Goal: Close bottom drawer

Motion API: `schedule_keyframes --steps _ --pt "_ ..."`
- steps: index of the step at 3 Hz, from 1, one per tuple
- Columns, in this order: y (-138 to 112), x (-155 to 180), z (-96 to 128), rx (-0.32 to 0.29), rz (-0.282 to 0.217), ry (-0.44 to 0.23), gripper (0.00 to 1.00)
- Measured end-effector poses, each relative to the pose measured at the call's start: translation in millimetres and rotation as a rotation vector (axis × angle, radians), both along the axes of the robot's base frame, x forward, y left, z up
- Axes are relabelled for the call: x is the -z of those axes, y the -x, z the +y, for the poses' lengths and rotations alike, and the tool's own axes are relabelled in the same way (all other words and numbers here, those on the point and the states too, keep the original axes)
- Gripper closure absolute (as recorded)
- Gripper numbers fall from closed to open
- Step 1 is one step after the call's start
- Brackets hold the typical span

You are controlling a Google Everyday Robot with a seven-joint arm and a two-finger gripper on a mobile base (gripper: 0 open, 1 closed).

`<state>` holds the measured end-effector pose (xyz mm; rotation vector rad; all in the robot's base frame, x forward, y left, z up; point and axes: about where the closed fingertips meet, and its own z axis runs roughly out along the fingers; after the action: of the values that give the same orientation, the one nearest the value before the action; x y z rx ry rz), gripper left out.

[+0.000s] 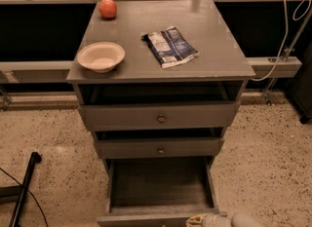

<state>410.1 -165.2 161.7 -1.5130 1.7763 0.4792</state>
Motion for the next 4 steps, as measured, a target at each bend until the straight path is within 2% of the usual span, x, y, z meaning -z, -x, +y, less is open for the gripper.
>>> schedule_keyframes --steps 1,3,4 --pt "-10.6 1.9 1.1 0.019 -0.017 -0.001 1.0" --pt "-71.0 0.7 18.3 0.027 -0.083 -0.012 1.0" --pt "-81.4 8.2 26.4 0.024 -0.099 -0.022 1.0"
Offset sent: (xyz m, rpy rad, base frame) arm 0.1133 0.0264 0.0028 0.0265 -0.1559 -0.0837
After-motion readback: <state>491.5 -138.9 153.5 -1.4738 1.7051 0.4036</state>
